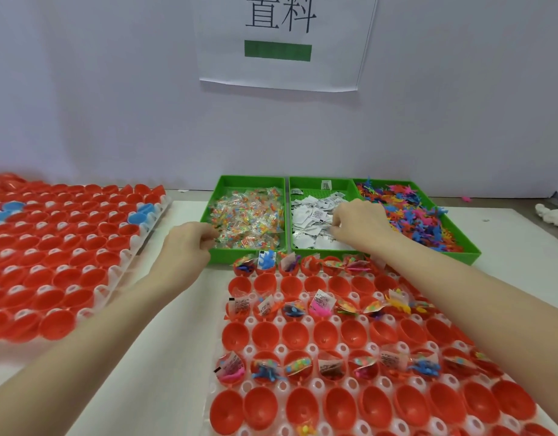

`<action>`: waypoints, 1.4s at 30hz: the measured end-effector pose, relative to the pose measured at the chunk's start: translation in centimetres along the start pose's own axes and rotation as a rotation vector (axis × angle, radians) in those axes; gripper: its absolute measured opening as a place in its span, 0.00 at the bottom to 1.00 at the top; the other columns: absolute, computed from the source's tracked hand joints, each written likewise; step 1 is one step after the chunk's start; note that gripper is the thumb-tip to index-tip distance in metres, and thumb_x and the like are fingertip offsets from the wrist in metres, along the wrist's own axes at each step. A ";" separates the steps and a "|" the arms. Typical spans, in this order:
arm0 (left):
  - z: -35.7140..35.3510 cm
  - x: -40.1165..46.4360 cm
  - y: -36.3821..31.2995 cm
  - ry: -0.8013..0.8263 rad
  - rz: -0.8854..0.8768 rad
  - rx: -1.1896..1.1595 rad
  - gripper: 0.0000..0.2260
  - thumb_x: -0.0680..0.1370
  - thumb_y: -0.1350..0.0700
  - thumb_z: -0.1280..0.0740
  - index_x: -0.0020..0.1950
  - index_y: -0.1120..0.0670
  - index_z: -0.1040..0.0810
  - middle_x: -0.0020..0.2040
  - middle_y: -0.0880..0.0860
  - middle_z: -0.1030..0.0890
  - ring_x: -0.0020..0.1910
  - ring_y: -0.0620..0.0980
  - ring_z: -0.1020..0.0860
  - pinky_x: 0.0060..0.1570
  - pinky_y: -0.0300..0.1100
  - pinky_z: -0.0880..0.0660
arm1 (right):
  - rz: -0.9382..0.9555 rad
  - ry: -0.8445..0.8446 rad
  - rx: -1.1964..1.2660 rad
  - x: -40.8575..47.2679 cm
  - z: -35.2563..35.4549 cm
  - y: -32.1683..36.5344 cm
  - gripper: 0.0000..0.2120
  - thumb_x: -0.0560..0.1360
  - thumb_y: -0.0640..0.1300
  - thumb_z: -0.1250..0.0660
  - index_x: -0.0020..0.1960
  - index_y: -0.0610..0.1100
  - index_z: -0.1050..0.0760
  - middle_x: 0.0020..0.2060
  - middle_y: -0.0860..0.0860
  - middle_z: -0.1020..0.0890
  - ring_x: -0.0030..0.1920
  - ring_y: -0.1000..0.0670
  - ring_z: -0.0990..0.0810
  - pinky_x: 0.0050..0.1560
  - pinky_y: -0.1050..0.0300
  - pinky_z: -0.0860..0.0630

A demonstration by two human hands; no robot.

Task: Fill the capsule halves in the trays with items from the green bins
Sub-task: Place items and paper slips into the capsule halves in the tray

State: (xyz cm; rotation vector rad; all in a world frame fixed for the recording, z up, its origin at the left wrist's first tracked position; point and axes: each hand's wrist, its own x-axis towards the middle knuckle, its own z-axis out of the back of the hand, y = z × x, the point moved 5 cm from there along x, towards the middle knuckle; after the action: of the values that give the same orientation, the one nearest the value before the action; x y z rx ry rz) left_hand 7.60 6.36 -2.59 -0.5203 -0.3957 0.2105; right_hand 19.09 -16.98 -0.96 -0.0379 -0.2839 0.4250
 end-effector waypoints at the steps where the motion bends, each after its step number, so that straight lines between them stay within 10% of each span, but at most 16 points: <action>1: 0.0 0.0 0.0 -0.010 -0.013 0.008 0.12 0.76 0.68 0.38 0.56 0.61 0.20 0.55 0.59 0.20 0.55 0.55 0.24 0.55 0.42 0.31 | 0.000 -0.047 -0.002 -0.1 0.3 -0.2 0.13 0.77 0.50 0.38 0.46 0.43 0.18 0.32 0.49 0.22 0.37 0.46 0.23 0.36 0.59 0.34; 8: 2.1 -0.7 -1.8 -0.321 0.059 -0.334 0.06 0.77 0.62 0.35 0.49 0.55 0.19 0.42 0.50 0.21 0.39 0.46 0.24 0.40 0.33 0.31 | -0.275 -0.301 0.589 -1.3 3.8 -2.5 0.10 0.73 0.51 0.32 0.42 0.45 0.18 0.31 0.53 0.21 0.32 0.53 0.27 0.35 0.59 0.32; 13: 2.0 -1.6 -5.6 -0.176 0.178 -0.897 0.04 0.76 0.62 0.33 0.49 0.56 0.23 0.41 0.52 0.21 0.28 0.42 0.20 0.31 0.31 0.24 | -0.193 0.003 1.377 -4.1 6.8 -0.4 0.05 0.68 0.40 0.28 0.35 0.41 0.22 0.18 0.56 0.32 0.20 0.58 0.37 0.25 0.71 0.36; 17: 1.4 -4.6 -9.9 0.022 0.111 -1.016 0.03 0.74 0.62 0.32 0.44 0.55 0.21 0.40 0.52 0.19 0.31 0.43 0.19 0.33 0.30 0.25 | 0.034 0.226 1.386 -7.9 9.7 2.0 0.05 0.62 0.45 0.28 0.32 0.44 0.20 0.20 0.51 0.35 0.22 0.55 0.41 0.25 0.70 0.38; 22: 1.6 -8.0 -13.7 0.128 0.051 -1.054 0.07 0.73 0.65 0.31 0.44 0.54 0.20 0.40 0.50 0.18 0.34 0.43 0.18 0.33 0.30 0.24 | 0.101 0.103 1.274 -11.4 12.2 2.4 0.07 0.66 0.39 0.26 0.30 0.46 0.19 0.23 0.50 0.26 0.24 0.55 0.33 0.27 0.68 0.38; 28: 0.8 -10.7 -14.9 0.384 0.242 -1.398 0.09 0.76 0.61 0.37 0.43 0.55 0.18 0.35 0.48 0.17 0.35 0.45 0.21 0.36 0.34 0.23 | 0.084 -0.094 1.001 -14.6 12.7 0.8 0.08 0.65 0.43 0.27 0.29 0.48 0.22 0.17 0.56 0.40 0.20 0.56 0.40 0.26 0.71 0.41; 35: 0.3 -13.1 -15.7 0.343 0.123 -1.177 0.10 0.65 0.58 0.27 0.45 0.51 0.19 0.39 0.53 0.17 0.37 0.43 0.19 0.37 0.32 0.25 | 0.052 -0.162 1.004 -18.6 12.1 -0.5 0.08 0.64 0.55 0.27 0.33 0.50 0.20 0.19 0.56 0.37 0.22 0.57 0.39 0.27 0.70 0.42; 38: 0.0 -13.9 -15.9 0.331 0.157 -1.137 0.08 0.69 0.63 0.28 0.45 0.53 0.21 0.37 0.52 0.18 0.34 0.43 0.20 0.36 0.31 0.25 | -0.016 -0.026 1.098 -20.3 11.5 -0.7 0.14 0.66 0.64 0.31 0.42 0.56 0.18 0.23 0.56 0.29 0.24 0.56 0.31 0.27 0.71 0.36; 42: -0.1 -15.6 -17.7 0.396 0.062 -1.100 0.07 0.71 0.65 0.29 0.39 0.53 0.22 0.31 0.46 0.19 0.31 0.39 0.21 0.34 0.29 0.27 | -0.130 0.252 1.387 -22.5 9.8 -0.7 0.11 0.77 0.48 0.39 0.56 0.48 0.22 0.28 0.51 0.31 0.27 0.55 0.34 0.24 0.74 0.32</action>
State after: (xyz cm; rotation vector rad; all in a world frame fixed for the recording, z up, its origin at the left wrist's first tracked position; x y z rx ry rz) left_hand -4.78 -13.26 1.68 -1.6275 -0.0713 -0.0783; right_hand -2.97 -27.07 2.62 1.2680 0.2988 0.4098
